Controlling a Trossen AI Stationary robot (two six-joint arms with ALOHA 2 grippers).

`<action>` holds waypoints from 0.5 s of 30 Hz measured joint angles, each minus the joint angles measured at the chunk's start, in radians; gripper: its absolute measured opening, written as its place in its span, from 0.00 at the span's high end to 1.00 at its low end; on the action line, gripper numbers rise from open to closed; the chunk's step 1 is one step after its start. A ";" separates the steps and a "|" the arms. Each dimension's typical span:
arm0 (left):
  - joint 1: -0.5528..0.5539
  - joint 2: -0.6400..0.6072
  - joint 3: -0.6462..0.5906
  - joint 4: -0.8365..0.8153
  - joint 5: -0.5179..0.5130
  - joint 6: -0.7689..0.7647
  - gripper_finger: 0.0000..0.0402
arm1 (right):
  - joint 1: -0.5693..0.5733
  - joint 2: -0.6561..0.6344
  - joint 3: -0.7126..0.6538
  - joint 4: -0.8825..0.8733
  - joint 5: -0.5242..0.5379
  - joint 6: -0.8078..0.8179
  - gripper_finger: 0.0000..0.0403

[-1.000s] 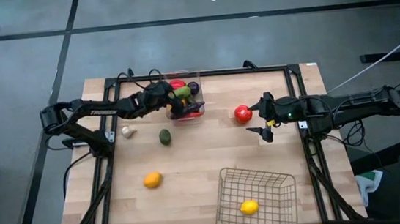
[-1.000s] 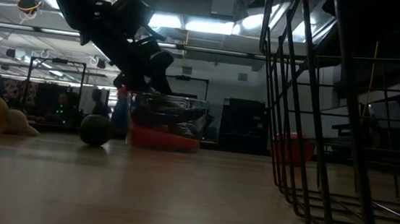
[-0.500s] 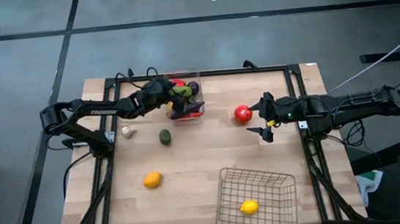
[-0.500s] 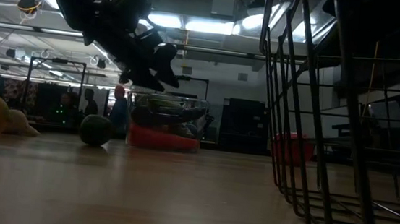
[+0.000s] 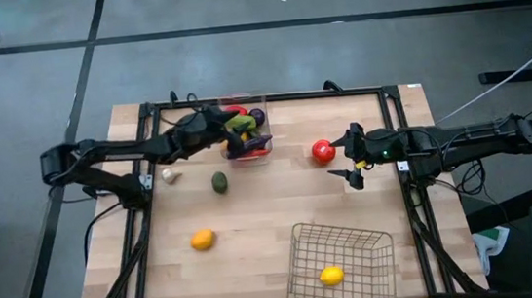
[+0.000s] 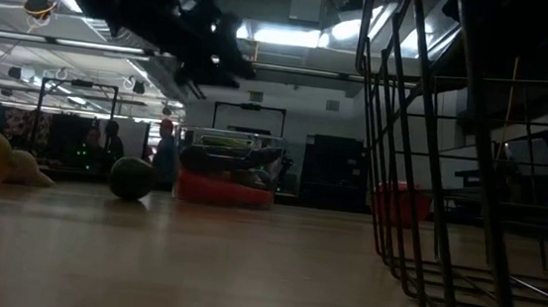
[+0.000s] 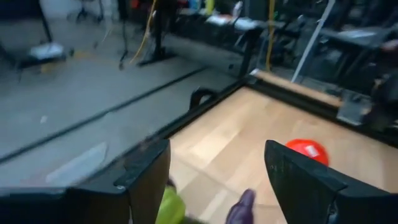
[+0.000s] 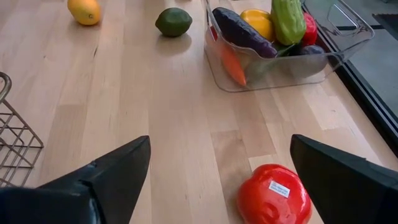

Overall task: Sort produce into baskets
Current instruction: Put the red tomato into the gold wire basket

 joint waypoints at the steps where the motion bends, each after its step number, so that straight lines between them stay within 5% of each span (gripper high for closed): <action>1: -0.009 -0.025 0.000 -0.008 0.000 0.024 0.37 | 0.000 0.000 0.000 0.000 0.000 0.000 0.05; 15: -0.040 -0.405 0.000 -0.408 -0.001 0.083 0.59 | 0.000 0.000 0.000 0.000 0.000 0.002 0.05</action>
